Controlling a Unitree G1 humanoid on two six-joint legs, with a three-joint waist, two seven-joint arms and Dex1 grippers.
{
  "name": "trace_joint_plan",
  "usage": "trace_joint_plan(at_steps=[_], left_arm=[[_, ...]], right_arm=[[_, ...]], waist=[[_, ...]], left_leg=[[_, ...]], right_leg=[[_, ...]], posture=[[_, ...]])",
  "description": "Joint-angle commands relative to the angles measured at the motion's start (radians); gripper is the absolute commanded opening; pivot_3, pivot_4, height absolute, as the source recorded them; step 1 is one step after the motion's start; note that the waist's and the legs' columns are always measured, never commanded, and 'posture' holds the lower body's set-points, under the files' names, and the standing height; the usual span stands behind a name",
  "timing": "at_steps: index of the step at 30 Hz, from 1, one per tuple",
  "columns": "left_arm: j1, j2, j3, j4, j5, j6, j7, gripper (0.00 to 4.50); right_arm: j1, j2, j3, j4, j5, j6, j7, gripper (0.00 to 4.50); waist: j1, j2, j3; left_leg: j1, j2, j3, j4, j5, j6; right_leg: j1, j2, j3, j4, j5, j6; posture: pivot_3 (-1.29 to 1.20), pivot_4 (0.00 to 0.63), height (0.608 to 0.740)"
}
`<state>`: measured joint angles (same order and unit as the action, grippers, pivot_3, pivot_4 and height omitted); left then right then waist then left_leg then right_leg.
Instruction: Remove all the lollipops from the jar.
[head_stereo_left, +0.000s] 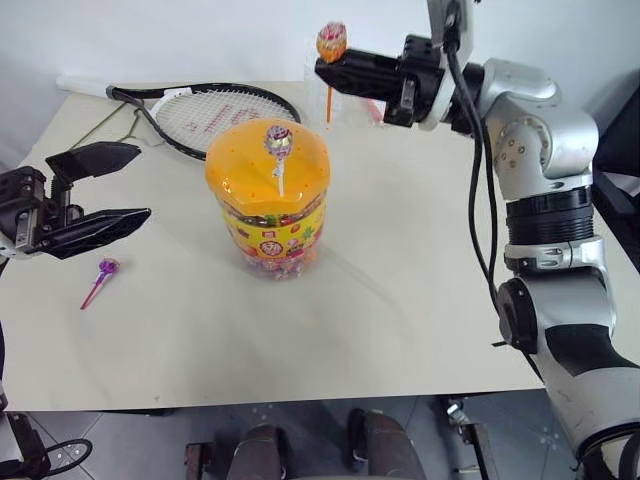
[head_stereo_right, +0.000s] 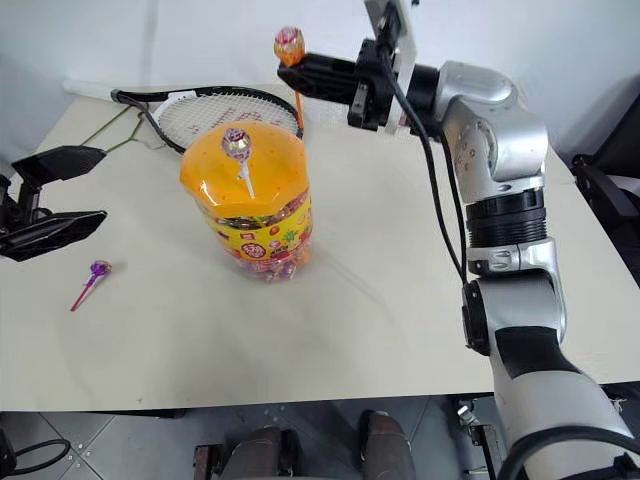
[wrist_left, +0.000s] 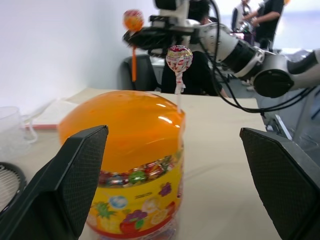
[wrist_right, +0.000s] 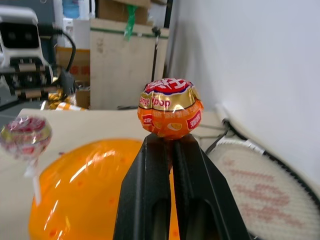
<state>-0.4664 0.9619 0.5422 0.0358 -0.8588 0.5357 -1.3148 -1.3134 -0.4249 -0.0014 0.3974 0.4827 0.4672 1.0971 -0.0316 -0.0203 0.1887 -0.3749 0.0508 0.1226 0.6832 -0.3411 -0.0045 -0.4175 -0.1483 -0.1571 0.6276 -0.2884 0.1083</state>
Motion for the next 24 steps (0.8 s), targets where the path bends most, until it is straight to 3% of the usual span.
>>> trace_joint_plan(at_steps=[1,7,10,13,19,24], left_arm=[[0.012,0.029,0.049,0.006,-0.005,-0.02,-0.013,4.5],[0.116,0.033,0.084,0.026,0.013,-0.031,-0.04,4.5],[0.172,0.03,0.118,0.017,0.013,-0.032,-0.029,4.5],[0.209,0.03,0.147,0.019,0.007,-0.036,-0.032,4.5],[0.235,0.024,0.163,0.008,-0.008,-0.028,-0.03,4.5],[0.23,0.006,0.175,-0.003,-0.039,-0.023,-0.016,4.5]], right_arm=[[-0.042,-0.037,-0.052,-0.013,-0.002,-0.009,-0.027,0.06],[0.02,-0.151,-0.05,-0.053,-0.057,0.082,-0.098,0.06],[0.123,-0.254,0.004,-0.119,-0.123,0.22,-0.139,0.06],[0.265,-0.312,-0.024,-0.204,-0.117,0.32,-0.181,0.06],[0.514,-0.361,0.01,-0.316,-0.17,0.513,-0.309,0.06],[0.66,-0.379,0.026,-0.358,-0.207,0.532,-0.359,0.06]], waist=[[0.0,0.0,0.0],[0.001,0.0,0.0],[0.004,0.0,0.0],[0.004,0.0,0.0],[0.0,0.001,0.0],[0.003,0.002,0.001]], left_leg=[[0.0,0.0,0.0,0.0,0.0,0.0],[0.0,0.0,0.0,-0.001,0.0,0.0],[-0.001,0.0,0.0,0.0,0.0,0.0],[-0.001,0.0,0.0,-0.001,0.0,0.0],[-0.002,0.0,0.001,-0.001,0.0,0.0],[-0.002,0.0,0.001,-0.001,0.0,0.0]], right_leg=[[0.0,0.0,0.0,0.0,0.0,0.0],[0.0,0.0,0.0,0.0,0.0,0.0],[0.0,0.0,0.0,0.0,0.0,0.0],[-0.001,-0.001,0.0,-0.001,0.0,0.0],[-0.002,0.0,0.001,0.0,0.0,0.0],[-0.002,0.0,0.001,-0.001,0.0,0.0]], posture=[[0.0,0.15,0.74],[0.0,0.15,0.74],[0.0,0.15,0.74],[0.0,0.15,0.74],[0.0,0.15,0.74],[0.0,0.15,0.74]])
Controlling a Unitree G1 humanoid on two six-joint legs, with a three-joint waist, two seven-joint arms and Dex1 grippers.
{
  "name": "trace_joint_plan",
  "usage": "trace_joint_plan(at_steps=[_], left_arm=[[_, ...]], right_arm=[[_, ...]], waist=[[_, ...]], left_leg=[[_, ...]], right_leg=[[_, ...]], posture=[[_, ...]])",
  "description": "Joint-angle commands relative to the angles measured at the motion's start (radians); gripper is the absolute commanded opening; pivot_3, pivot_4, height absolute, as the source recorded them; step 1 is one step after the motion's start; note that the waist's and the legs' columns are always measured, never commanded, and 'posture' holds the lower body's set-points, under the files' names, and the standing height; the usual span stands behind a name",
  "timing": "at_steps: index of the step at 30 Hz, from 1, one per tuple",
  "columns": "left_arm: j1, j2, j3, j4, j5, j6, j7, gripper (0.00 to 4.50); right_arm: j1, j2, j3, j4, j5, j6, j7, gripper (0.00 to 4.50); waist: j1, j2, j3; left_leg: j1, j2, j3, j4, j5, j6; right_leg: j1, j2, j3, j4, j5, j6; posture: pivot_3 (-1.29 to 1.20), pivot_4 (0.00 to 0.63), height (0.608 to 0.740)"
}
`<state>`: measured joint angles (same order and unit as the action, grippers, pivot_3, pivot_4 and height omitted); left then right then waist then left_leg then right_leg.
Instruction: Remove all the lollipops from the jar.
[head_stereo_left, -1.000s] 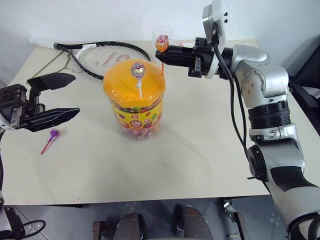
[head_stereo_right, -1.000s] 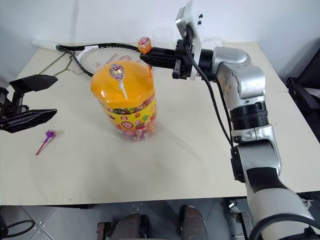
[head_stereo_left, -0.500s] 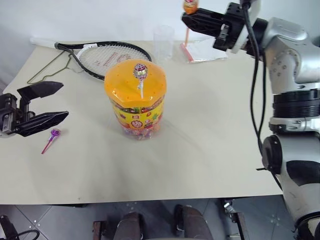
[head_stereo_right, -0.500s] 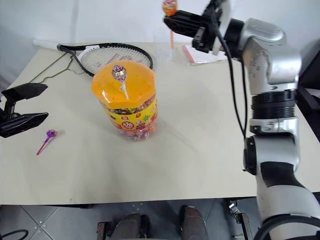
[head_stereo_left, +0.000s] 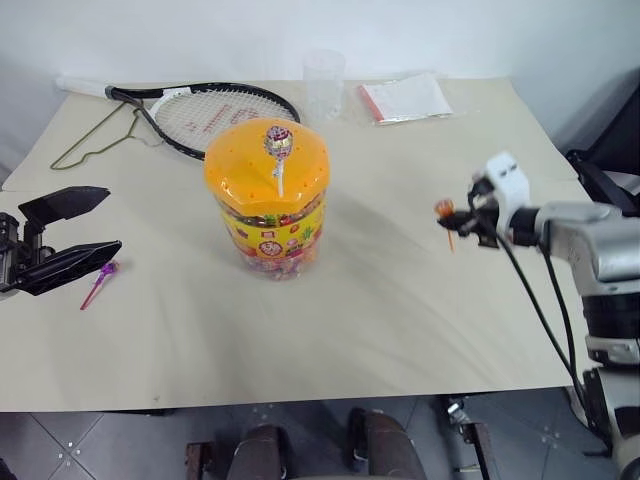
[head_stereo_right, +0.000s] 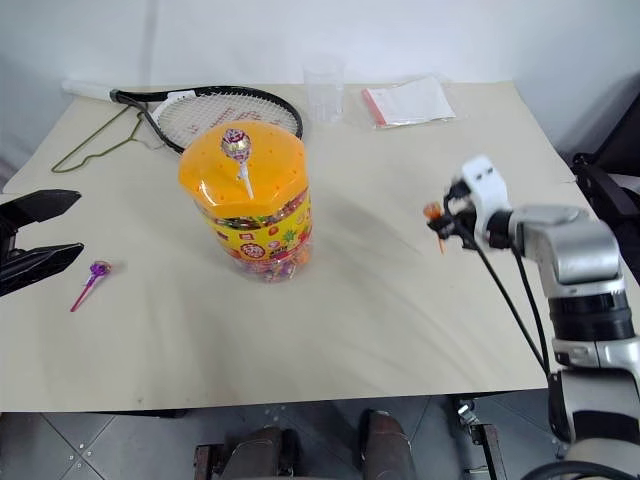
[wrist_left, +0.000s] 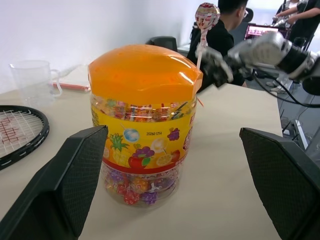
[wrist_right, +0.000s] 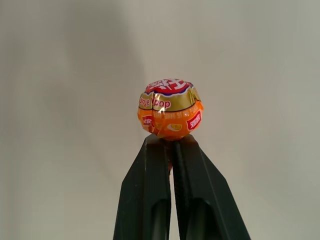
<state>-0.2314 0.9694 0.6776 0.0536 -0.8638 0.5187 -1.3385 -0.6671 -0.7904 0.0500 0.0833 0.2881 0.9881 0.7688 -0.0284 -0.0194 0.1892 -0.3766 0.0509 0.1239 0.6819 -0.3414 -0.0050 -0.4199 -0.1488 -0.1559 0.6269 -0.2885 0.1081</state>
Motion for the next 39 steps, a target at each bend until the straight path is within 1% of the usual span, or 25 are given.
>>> trace_joint_plan(at_steps=[1,6,7,8,10,18,19,20,24,26,28,29,33,36,39], left_arm=[[-0.004,-0.002,0.04,-0.023,-0.035,-0.004,0.008,4.5],[-0.017,-0.002,0.027,-0.025,-0.037,-0.004,0.009,4.5],[-0.02,-0.005,0.021,-0.029,-0.037,-0.004,0.014,4.5],[-0.022,-0.008,0.018,-0.032,-0.038,-0.003,0.016,4.5],[-0.026,-0.01,0.016,-0.033,-0.04,0.0,0.019,4.5],[-0.043,-0.008,0.008,-0.023,-0.038,0.0,0.013,4.5],[-0.046,-0.008,0.006,-0.021,-0.039,0.0,0.013,4.5],[-0.049,-0.008,0.005,-0.019,-0.04,0.0,0.013,4.5],[-0.056,-0.007,0.003,-0.01,-0.042,-0.001,0.007,4.5],[-0.065,-0.003,-0.001,0.002,-0.039,-0.003,0.004,4.5],[-0.072,-0.001,-0.004,0.011,-0.036,-0.006,0.002,4.5],[-0.081,-0.001,-0.01,0.019,-0.031,-0.01,-0.001,4.5],[-0.123,-0.014,-0.04,0.034,-0.026,-0.018,0.0,4.5],[-0.14,-0.021,-0.045,0.038,-0.027,-0.022,0.007,4.5],[-0.149,-0.024,-0.051,0.042,-0.026,-0.025,0.011,4.5]], right_arm=[[0.024,-0.007,-0.037,-0.039,-0.011,0.015,-0.045,0.06],[0.033,0.009,-0.053,-0.004,-0.011,0.009,-0.081,0.06],[0.035,0.012,-0.054,0.001,-0.009,0.003,-0.082,0.43],[0.038,0.014,-0.056,0.003,-0.007,0.003,-0.084,0.58],[0.045,0.014,-0.055,0.001,-0.005,0.002,-0.085,1.14],[0.095,-0.049,-0.091,-0.136,0.04,0.021,-0.032,3.8],[0.1,-0.068,-0.107,-0.168,0.051,0.022,-0.02,4.23],[0.106,-0.085,-0.129,-0.203,0.07,0.021,-0.003,4.48],[0.129,-0.143,-0.248,-0.374,0.209,0.017,0.11,4.48],[0.111,-0.168,-0.308,-0.444,0.312,0.056,0.17,4.48],[0.103,-0.184,-0.335,-0.48,0.377,0.081,0.198,4.48],[0.068,-0.175,-0.334,-0.489,0.414,0.095,0.197,4.48],[-0.088,-0.083,-0.274,-0.513,0.491,0.042,0.183,4.48],[-0.148,-0.043,-0.193,-0.526,0.479,-0.024,0.207,4.48],[-0.205,-0.009,-0.093,-0.495,0.437,-0.093,0.244,4.48]], waist=[[0.0,0.001,0.0],[0.0,0.001,0.0],[0.0,0.001,0.0],[0.001,0.001,0.0],[0.002,0.001,0.0],[0.001,0.001,0.0],[0.001,0.001,0.0],[0.001,0.001,0.0],[0.003,0.001,0.0],[0.003,0.001,0.0],[0.003,0.001,0.0],[0.003,0.0,0.0],[-0.003,0.001,0.0],[0.0,0.001,0.0],[0.0,0.0,0.0]], left_leg=[[0.0,0.0,0.0,0.0,0.0,0.0],[0.0,0.0,0.0,0.0,0.0,0.0],[0.0,0.0,0.0,0.0,0.0,0.0],[0.0,0.0,0.0,0.0,0.0,0.0],[0.0,0.0,0.0,0.0,0.0,0.0],[0.0,0.0,0.0,0.0,0.0,0.0],[0.0,0.0,0.0,0.0,0.0,0.0],[0.0,0.0,0.0,0.0,0.0,0.0],[0.0,0.0,-0.001,0.0,0.0,0.0],[0.0,0.0,-0.001,0.0,0.0,0.0],[0.0,0.0,-0.001,0.0,0.0,0.0],[0.0,0.0,-0.001,0.0,0.0,0.0],[0.001,0.0,-0.001,0.0,0.0,0.0],[0.001,0.0,-0.001,0.0,0.0,0.0],[0.0,0.0,0.0,0.0,-0.001,0.0]], right_leg=[[0.0,0.0,0.0,0.0,0.0,0.0],[0.0,0.0,0.0,0.0,0.0,0.0],[0.0,0.0,0.0,0.0,0.0,0.0],[0.0,0.0,0.0,0.0,0.0,0.0],[0.0,0.0,0.0,0.0,0.0,0.0],[0.0,0.0,0.0,0.0,0.0,0.0],[0.0,0.0,0.0,0.0,0.0,0.0],[0.0,0.0,0.0,0.0,0.0,0.0],[0.0,0.0,0.0,0.0,0.0,0.0],[0.0,0.0,0.0,0.0,0.0,0.0],[0.0,0.0,0.0,0.0,0.0,0.0],[0.0,0.0,0.0,0.0,0.0,0.0],[0.0,0.0,0.001,0.001,0.0,0.0],[0.0,0.001,0.0,0.0,0.0,0.0],[0.0,0.001,0.0,0.0,0.0,0.0]], posture=[[0.0,0.15,0.74],[0.0,0.15,0.74],[0.0,0.15,0.74],[0.0,0.15,0.74],[0.0,0.15,0.74],[0.0,0.15,0.74],[0.0,0.15,0.74],[0.0,0.15,0.74],[0.0,0.15,0.74],[0.0,0.15,0.74],[0.0,0.15,0.74],[0.0,0.15,0.74],[0.0,0.15,0.74],[0.0,0.15,0.74],[0.0,0.15,0.74]])
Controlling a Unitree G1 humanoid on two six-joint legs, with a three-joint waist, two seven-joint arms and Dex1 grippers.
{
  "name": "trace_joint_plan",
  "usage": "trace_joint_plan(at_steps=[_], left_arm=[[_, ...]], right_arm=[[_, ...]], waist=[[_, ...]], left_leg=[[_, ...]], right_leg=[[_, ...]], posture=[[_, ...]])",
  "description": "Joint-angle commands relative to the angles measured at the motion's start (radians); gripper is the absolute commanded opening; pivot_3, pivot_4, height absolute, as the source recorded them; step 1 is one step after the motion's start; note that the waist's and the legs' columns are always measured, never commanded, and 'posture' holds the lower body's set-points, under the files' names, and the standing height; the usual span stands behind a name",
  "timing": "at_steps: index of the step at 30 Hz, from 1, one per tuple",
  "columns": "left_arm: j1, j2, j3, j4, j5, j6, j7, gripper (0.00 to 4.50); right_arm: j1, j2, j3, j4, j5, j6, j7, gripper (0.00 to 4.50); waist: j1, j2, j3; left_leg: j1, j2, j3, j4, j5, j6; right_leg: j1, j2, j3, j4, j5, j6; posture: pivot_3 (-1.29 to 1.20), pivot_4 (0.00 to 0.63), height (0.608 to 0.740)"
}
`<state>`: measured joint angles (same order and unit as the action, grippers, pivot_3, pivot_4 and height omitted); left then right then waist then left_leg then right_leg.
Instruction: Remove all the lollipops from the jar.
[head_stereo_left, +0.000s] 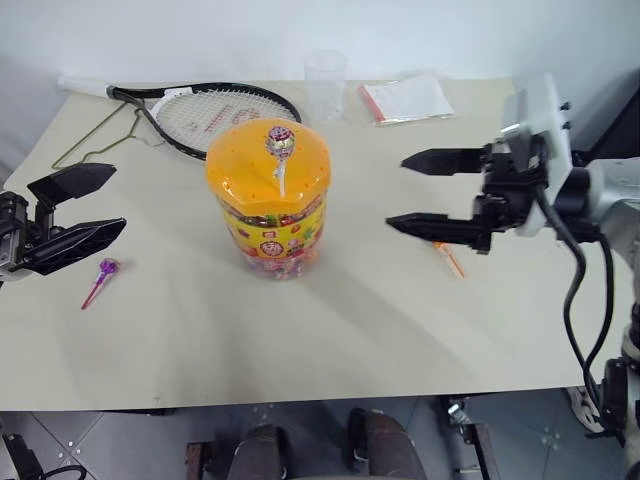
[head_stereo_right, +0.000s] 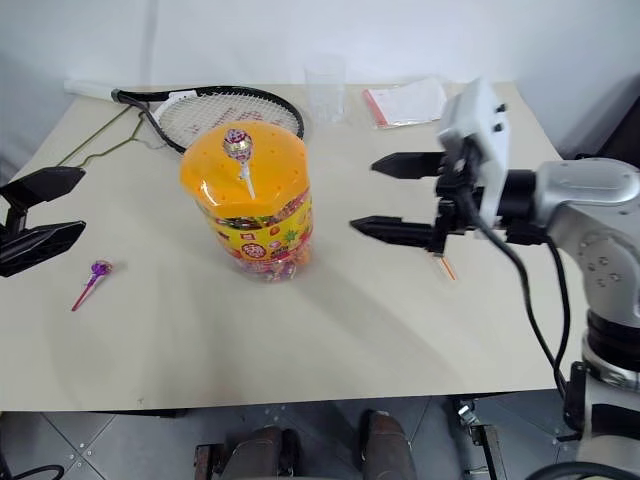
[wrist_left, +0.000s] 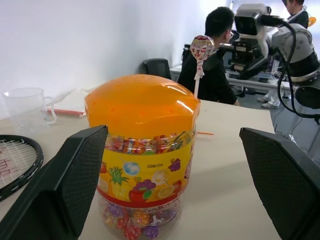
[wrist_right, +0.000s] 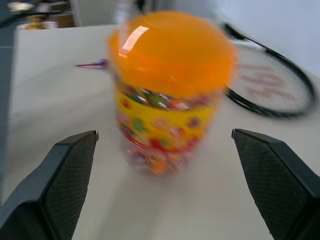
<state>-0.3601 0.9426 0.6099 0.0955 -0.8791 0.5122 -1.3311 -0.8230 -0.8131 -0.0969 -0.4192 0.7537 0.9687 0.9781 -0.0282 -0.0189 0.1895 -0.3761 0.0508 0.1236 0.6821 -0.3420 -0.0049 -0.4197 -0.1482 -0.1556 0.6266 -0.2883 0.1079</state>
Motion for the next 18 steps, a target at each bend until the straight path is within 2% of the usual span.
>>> trace_joint_plan(at_steps=[1,8,18], left_arm=[[-0.022,0.002,0.015,0.0,-0.01,-0.019,0.004,4.5],[-0.011,-0.013,0.028,-0.03,-0.019,-0.017,0.022,4.5],[0.075,-0.025,0.099,-0.11,-0.045,0.001,0.063,4.5]], right_arm=[[-0.071,0.035,0.089,0.032,-0.045,-0.104,0.052,4.48],[-0.191,0.194,0.224,0.176,-0.109,-0.261,0.136,4.48],[-0.293,0.407,0.295,0.371,-0.181,-0.38,0.175,4.48]], waist=[[0.001,0.0,0.0],[0.0,0.0,0.0],[-0.006,0.0,0.0]], left_leg=[[0.0,0.0,0.0,0.0,0.0,0.0],[0.0,0.0,0.0,0.0,0.0,0.0],[0.0,0.0,0.0,0.001,0.0,0.0]], right_leg=[[0.0,0.0,0.0,0.0,0.0,0.0],[0.0,0.0,0.0,0.001,0.0,0.0],[0.0,0.001,-0.001,0.001,0.0,0.0]], posture=[[0.0,0.15,0.74],[0.0,0.15,0.74],[0.0,0.15,0.74]])
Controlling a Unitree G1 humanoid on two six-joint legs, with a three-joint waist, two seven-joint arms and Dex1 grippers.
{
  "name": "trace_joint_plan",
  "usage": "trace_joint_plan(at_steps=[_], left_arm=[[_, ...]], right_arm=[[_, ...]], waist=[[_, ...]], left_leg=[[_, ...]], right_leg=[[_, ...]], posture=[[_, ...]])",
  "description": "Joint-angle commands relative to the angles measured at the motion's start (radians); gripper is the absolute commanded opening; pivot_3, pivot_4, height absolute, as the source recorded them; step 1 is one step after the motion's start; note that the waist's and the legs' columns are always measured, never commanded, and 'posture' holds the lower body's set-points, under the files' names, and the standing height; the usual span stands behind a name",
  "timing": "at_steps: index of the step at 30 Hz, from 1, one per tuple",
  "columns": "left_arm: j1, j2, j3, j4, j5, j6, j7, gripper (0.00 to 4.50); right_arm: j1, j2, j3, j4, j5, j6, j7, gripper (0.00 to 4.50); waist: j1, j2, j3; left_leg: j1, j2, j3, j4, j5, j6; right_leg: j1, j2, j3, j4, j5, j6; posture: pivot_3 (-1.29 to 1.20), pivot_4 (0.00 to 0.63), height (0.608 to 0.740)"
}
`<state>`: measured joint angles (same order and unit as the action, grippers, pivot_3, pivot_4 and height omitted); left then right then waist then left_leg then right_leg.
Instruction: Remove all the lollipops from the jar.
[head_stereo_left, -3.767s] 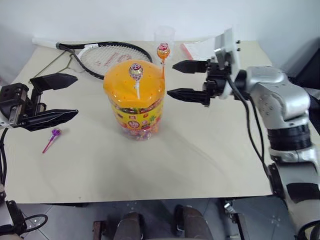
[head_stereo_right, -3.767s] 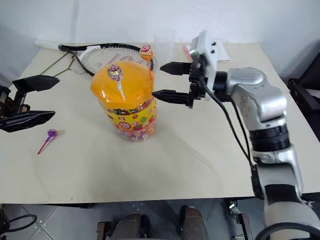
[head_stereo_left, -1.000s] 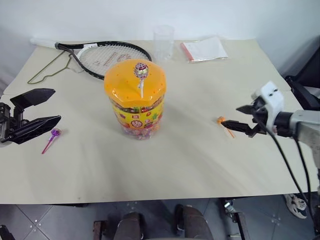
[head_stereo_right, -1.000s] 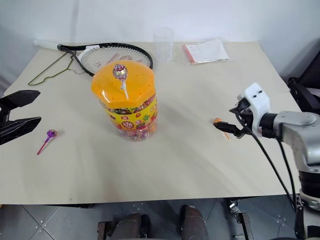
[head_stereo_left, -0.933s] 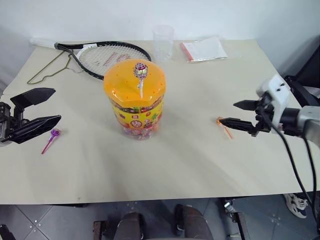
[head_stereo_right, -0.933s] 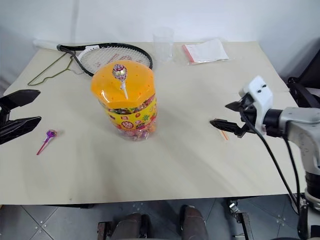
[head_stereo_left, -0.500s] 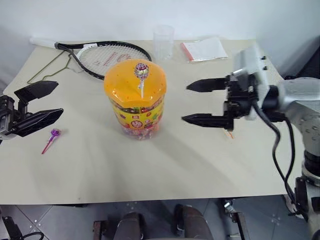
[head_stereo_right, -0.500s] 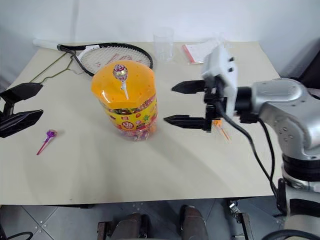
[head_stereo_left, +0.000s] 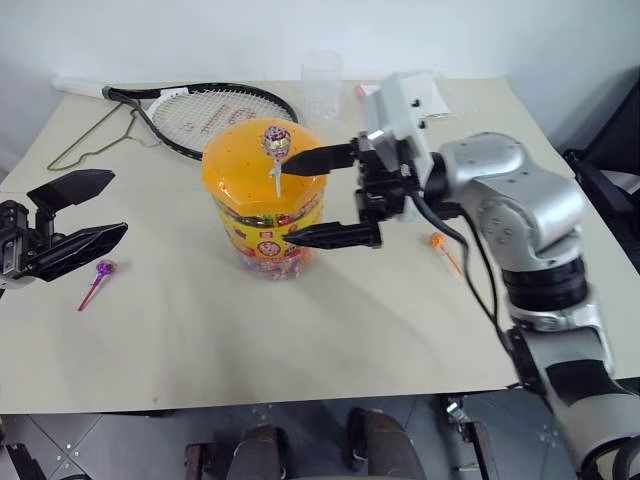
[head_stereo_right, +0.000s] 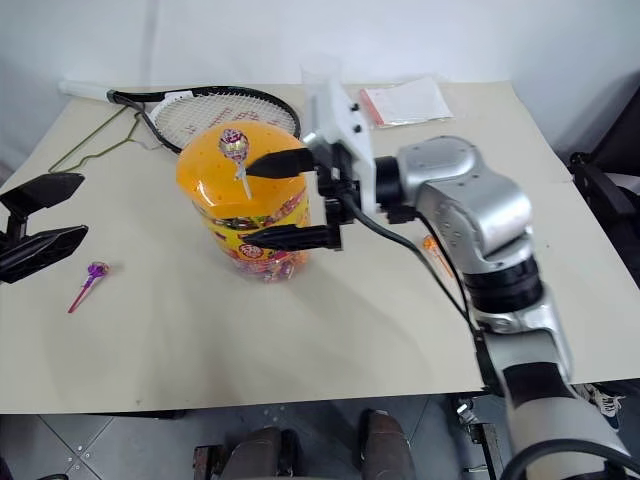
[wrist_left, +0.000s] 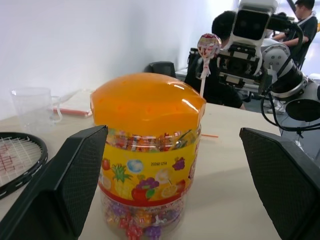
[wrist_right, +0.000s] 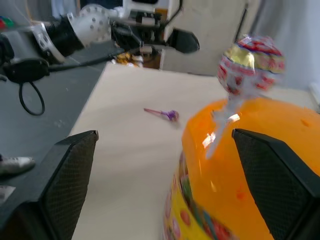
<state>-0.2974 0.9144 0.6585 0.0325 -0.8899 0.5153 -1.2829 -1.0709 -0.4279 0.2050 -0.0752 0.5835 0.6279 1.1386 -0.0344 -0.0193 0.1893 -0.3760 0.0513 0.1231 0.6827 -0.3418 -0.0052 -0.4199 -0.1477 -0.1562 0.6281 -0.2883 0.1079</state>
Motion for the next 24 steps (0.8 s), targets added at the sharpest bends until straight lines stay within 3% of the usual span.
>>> trace_joint_plan(at_steps=[1,3,6,17,24], left_arm=[[0.018,0.002,0.053,-0.052,-0.037,-0.002,0.019,4.5],[0.027,-0.001,0.056,-0.063,-0.044,-0.002,0.026,4.5],[0.037,-0.007,0.061,-0.075,-0.052,-0.003,0.034,4.5],[0.031,-0.013,0.054,-0.079,-0.068,-0.015,0.042,4.5],[-0.001,0.006,0.031,-0.043,-0.066,-0.016,0.005,4.5]], right_arm=[[-0.053,0.03,-0.005,0.043,-0.019,-0.048,0.022,4.48],[-0.068,0.046,-0.004,0.074,-0.03,-0.067,0.036,4.48],[-0.092,0.075,-0.021,0.116,-0.028,-0.093,0.051,3.92],[-0.127,0.091,-0.045,0.171,-0.044,-0.112,0.048,0.12],[-0.214,0.094,-0.08,0.288,-0.081,-0.18,0.031,0.01]], waist=[[0.0,0.0,0.0],[0.003,0.0,0.0],[0.005,0.0,0.0],[0.003,0.0,0.0],[0.001,0.0,0.0]], left_leg=[[0.0,0.0,0.0,0.0,0.0,0.0],[0.0,0.0,0.0,0.0,0.0,0.0],[0.0,0.0,0.0,0.0,0.0,0.0],[0.0,0.0,0.0,0.0,0.0,0.0],[0.0,0.0,0.0,0.0,0.0,0.0]], right_leg=[[0.0,0.0,0.0,0.0,0.0,0.0],[0.0,0.0,0.0,0.0,0.0,0.0],[0.0,0.0,0.0,0.0,0.0,0.0],[0.0,0.0,0.0,0.0,0.0,0.0],[0.0,0.0,0.0,0.0,0.0,0.0]], posture=[[0.0,0.15,0.74],[0.0,0.15,0.74],[0.0,0.15,0.74],[0.0,0.15,0.74],[0.0,0.15,0.74]])
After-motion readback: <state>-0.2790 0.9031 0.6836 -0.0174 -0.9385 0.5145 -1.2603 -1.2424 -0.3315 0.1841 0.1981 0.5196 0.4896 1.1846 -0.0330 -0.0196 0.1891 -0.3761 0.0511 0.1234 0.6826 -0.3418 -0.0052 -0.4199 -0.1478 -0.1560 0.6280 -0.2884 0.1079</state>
